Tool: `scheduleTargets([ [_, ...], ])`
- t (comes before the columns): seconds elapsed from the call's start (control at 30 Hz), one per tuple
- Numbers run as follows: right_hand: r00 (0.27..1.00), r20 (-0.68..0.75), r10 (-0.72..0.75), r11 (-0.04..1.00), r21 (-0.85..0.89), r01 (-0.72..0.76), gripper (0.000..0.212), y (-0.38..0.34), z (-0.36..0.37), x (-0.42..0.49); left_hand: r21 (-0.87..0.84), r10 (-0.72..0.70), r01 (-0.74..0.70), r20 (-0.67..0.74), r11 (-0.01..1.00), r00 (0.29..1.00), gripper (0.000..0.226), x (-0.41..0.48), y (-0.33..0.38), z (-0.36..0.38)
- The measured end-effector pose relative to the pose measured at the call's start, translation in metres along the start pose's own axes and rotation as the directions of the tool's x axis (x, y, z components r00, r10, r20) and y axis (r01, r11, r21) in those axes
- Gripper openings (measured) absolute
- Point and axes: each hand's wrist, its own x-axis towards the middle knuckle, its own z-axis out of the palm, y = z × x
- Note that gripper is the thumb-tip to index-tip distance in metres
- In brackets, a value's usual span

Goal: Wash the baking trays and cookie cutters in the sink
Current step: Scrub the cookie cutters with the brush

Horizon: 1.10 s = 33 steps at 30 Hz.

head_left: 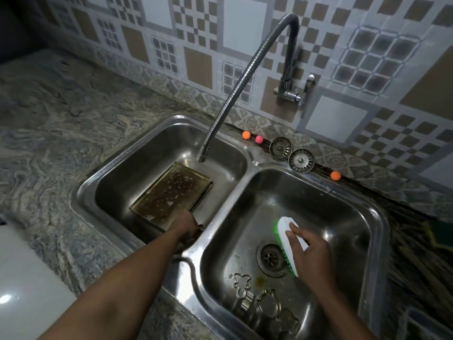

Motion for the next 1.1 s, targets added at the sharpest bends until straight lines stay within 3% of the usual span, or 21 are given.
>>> scheduleTargets([
  [0.3,1.0,0.0,0.014,1.0,-0.006,-0.014,0.024,0.002,0.0,-0.002,-0.125,-0.012,0.014,0.016,0.992,1.0,0.023,-0.005,-0.002,0.0],
  [0.4,0.999,-0.034,-0.023,0.999,-0.037,0.022,0.024,-0.008,-0.007,-0.006,-0.225,-0.029,0.0,-0.125,0.974,0.992,0.028,-0.015,0.012,-0.014],
  [0.47,0.998,-0.057,-0.021,0.999,-0.031,0.02,0.023,-0.009,-0.012,-0.009,-0.217,0.031,-0.106,-0.321,0.97,0.946,0.032,-0.031,0.034,-0.025],
  [0.53,0.998,-0.068,0.008,1.0,-0.01,-0.008,0.024,-0.009,-0.017,-0.014,-0.161,0.193,-0.301,-0.475,0.94,0.858,0.03,-0.052,0.064,-0.029],
  [0.6,0.996,-0.086,0.004,1.0,-0.02,-0.005,0.024,-0.009,-0.024,-0.022,-0.09,0.375,-0.479,-0.502,0.873,0.779,0.022,-0.075,0.095,-0.024],
  [0.67,0.993,-0.119,0.001,1.0,-0.01,-0.002,0.024,-0.011,-0.036,-0.029,-0.077,0.5,-0.567,-0.384,0.82,0.776,0.024,-0.092,0.122,-0.004],
  [0.73,0.986,-0.163,0.026,1.0,0.016,-0.024,0.025,-0.009,-0.056,-0.036,-0.023,0.578,-0.591,-0.177,0.806,0.796,0.03,-0.104,0.143,0.027],
  [0.9,0.918,-0.396,0.035,0.998,-0.026,-0.049,0.025,0.005,-0.125,-0.058,0.243,0.571,-0.655,0.337,0.716,0.749,0.039,-0.137,0.171,0.106],
  [1.0,0.877,-0.472,0.09,0.985,-0.091,-0.15,0.027,0.02,-0.166,-0.083,0.35,0.511,-0.667,0.443,0.658,0.737,0.039,-0.142,0.164,0.142],
  [1.1,0.841,-0.496,0.217,0.961,-0.042,-0.272,0.028,0.04,-0.191,-0.109,0.434,0.521,-0.664,0.412,0.609,0.747,0.036,-0.141,0.158,0.171],
])
